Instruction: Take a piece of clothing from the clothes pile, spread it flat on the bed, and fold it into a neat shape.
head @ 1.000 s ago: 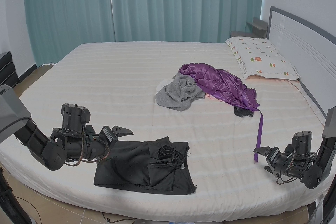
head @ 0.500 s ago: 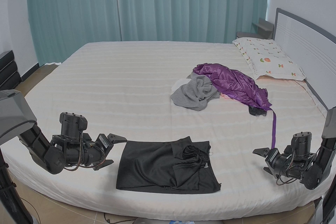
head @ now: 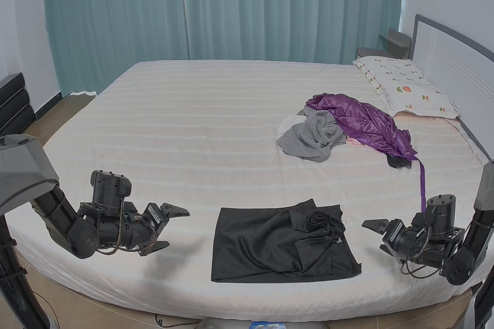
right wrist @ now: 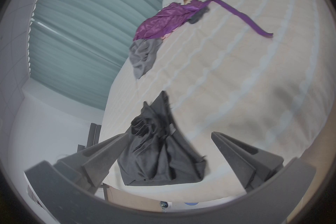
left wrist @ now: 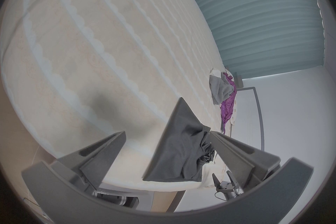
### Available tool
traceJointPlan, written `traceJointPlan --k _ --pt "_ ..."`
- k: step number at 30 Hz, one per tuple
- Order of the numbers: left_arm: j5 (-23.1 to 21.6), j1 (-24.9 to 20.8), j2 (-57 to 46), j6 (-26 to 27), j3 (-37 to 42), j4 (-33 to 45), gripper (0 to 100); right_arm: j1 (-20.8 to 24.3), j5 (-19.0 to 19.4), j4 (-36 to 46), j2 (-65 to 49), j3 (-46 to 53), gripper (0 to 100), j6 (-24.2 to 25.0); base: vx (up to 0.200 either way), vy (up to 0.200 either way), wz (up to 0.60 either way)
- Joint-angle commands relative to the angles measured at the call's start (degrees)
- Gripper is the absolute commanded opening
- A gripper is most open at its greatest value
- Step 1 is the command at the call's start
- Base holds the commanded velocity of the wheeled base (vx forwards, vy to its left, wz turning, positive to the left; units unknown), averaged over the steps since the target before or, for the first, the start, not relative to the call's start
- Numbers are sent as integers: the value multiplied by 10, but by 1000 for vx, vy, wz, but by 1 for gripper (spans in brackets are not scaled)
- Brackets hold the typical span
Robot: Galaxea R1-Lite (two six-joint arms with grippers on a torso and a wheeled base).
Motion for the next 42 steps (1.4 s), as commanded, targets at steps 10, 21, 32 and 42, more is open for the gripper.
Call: traceJointPlan --k 10,21,32,42 --pt "3 -8 24 0 20 -54 100 115 -55 47 -2 -43 100 -30 0 0 0" --pt "4 -8 26 0 20 -56 100 150 -73 154 -3 -117 100 -56 0 0 0" --pt "4 -8 26 1 19 -56 100 195 -97 294 10 -223 100 -81 0 0 0" --pt "4 -8 26 1 19 -56 100 200 -138 348 71 -294 100 -139 0 0 0"
